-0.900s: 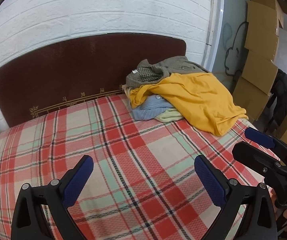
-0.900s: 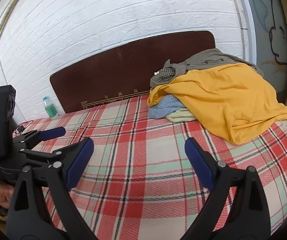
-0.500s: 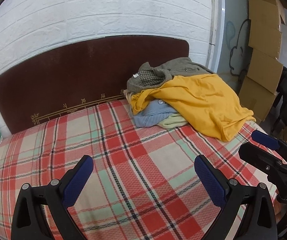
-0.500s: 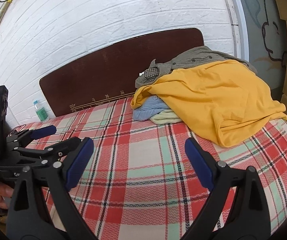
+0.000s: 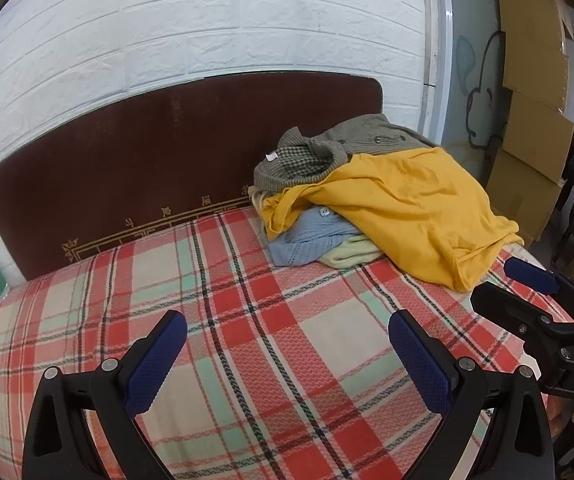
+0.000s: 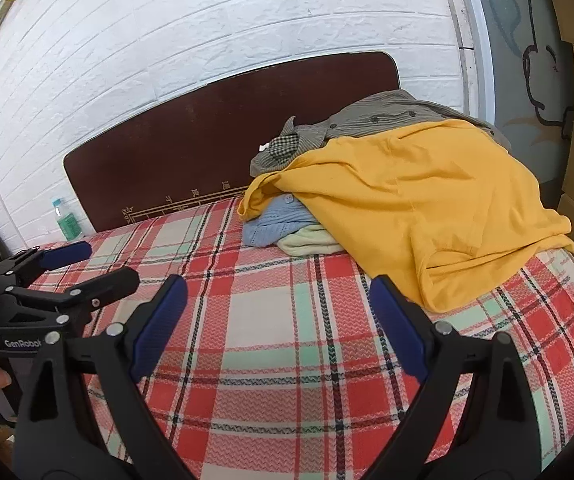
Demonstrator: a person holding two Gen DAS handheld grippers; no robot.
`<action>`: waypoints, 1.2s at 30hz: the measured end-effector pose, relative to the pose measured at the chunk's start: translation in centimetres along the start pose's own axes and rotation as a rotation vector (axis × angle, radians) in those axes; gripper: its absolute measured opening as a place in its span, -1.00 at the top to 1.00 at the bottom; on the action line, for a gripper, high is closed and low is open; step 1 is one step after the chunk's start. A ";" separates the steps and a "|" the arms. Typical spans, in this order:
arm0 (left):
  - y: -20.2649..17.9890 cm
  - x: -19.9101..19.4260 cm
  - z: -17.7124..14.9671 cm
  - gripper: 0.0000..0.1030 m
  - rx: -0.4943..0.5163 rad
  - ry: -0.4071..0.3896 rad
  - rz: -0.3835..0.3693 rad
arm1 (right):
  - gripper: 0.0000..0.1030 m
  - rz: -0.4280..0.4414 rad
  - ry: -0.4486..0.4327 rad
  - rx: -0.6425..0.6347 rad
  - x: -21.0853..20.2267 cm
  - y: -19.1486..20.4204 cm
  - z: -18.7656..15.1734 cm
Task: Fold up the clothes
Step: 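Move both tools toward the yellow T-shirt on the clothes pile, then grasp the yellow T-shirt with the right tool and lift it off the pile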
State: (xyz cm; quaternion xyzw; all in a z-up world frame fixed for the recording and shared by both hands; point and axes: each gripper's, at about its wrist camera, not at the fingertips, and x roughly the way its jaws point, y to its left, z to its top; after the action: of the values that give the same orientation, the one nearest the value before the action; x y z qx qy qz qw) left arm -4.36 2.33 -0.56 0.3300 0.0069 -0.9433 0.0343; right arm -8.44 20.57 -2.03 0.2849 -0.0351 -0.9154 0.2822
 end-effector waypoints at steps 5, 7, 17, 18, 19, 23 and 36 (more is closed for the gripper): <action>-0.1 0.8 0.3 -0.99 -0.002 0.008 0.013 | -0.81 -0.022 0.005 -0.015 1.0 -1.0 0.4; -0.1 1.3 0.3 -0.99 -0.001 0.015 0.018 | -0.81 -0.034 0.009 -0.024 1.4 -1.2 0.5; 0.0 4.1 0.9 -0.99 0.000 0.047 0.036 | -0.81 -0.118 0.078 -0.104 6.3 -3.3 1.5; 0.0 4.4 1.0 -0.99 -0.001 0.050 0.038 | -0.81 -0.124 0.084 -0.110 6.8 -3.5 1.7; 0.1 4.7 1.1 -0.99 -0.003 0.053 0.039 | -0.81 -0.134 0.088 -0.119 7.5 -3.7 2.0; 0.2 6.0 1.5 -0.99 -0.007 0.060 0.049 | -0.81 -0.142 0.101 -0.165 10.3 -4.0 3.5; 1.7 8.5 1.8 -0.99 -0.034 0.096 0.062 | -0.75 -0.159 0.088 -0.311 20.4 -1.3 8.1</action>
State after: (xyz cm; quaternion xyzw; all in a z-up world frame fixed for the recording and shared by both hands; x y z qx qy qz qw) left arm -12.00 0.09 -4.45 0.3741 0.0145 -0.9247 0.0689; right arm -27.31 9.88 -5.84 0.2795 0.1421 -0.9158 0.2508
